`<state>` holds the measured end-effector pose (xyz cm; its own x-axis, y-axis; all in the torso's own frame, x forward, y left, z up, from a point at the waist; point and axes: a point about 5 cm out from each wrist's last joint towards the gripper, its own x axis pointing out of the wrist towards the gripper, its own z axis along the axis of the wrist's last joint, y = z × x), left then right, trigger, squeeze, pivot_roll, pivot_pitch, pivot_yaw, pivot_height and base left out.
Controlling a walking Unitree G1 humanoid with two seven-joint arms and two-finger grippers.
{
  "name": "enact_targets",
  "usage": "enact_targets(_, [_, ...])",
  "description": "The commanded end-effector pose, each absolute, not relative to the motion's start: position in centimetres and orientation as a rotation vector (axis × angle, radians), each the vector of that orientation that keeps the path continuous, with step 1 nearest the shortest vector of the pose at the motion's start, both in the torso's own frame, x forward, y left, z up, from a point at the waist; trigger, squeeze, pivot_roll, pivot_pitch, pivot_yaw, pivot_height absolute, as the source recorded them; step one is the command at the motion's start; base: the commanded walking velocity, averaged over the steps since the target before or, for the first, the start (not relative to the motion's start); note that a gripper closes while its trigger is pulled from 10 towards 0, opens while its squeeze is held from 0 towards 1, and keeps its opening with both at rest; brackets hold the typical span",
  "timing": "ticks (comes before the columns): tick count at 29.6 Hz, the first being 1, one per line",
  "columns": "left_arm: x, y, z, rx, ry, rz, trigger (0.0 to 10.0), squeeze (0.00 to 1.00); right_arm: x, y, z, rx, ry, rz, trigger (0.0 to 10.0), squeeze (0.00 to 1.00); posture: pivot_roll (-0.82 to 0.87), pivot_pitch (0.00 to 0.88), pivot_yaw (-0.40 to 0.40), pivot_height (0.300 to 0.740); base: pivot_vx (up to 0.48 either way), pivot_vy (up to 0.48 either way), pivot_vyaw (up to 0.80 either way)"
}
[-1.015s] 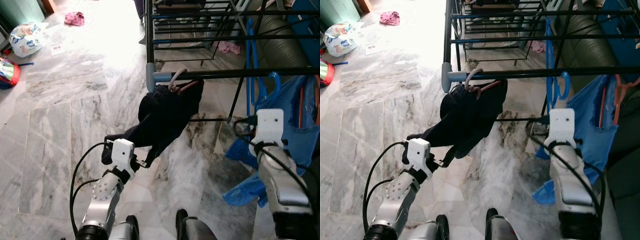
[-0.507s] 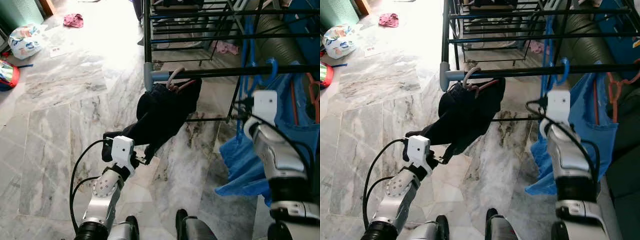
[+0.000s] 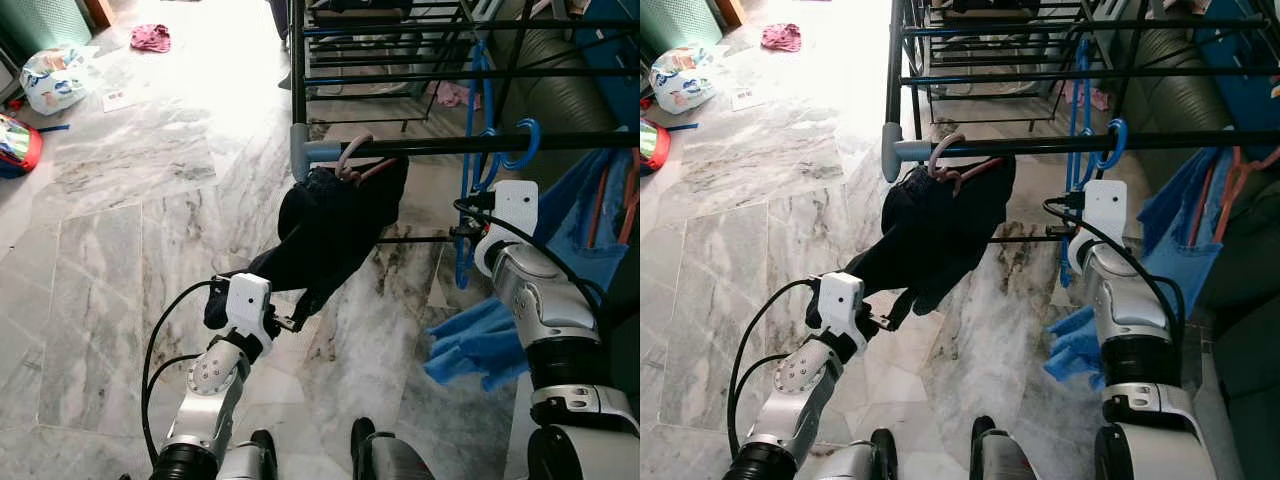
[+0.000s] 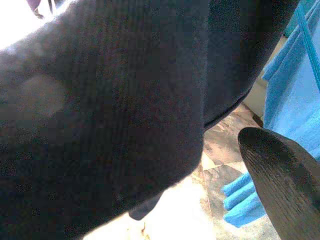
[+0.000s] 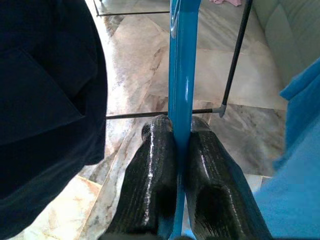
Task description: Hang hanger
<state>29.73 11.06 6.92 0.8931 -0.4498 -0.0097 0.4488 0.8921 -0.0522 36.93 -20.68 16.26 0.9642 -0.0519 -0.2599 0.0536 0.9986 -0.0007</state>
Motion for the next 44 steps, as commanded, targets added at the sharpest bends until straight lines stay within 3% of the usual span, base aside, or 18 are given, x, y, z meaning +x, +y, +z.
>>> enact_targets(1, [29.5, 11.2, 6.4, -0.046, 0.048, -0.462, 10.0, 0.0, 36.6, -20.8, 15.6, 0.028, 0.278, -0.054, 10.0, 1.0, -0.02, 0.286, 0.002, 0.74, 0.0, 0.0, 0.0])
enact_targets(33, [30.0, 10.6, 6.8, -0.062, 0.045, -0.506, 10.0, 0.0, 32.5, -23.9, 17.1, -0.066, 0.03, -0.388, 10.0, 1.0, -0.04, 0.259, 0.021, 0.74, 0.0, 0.0, 0.0])
enact_targets(44, [30.1, 10.3, 6.6, -0.063, 0.052, -0.523, 10.0, 0.0, 31.6, -23.3, 17.0, -0.083, 0.021, -0.386, 10.0, 1.0, -0.05, 0.25, 0.022, 0.74, 0.0, 0.0, 0.0])
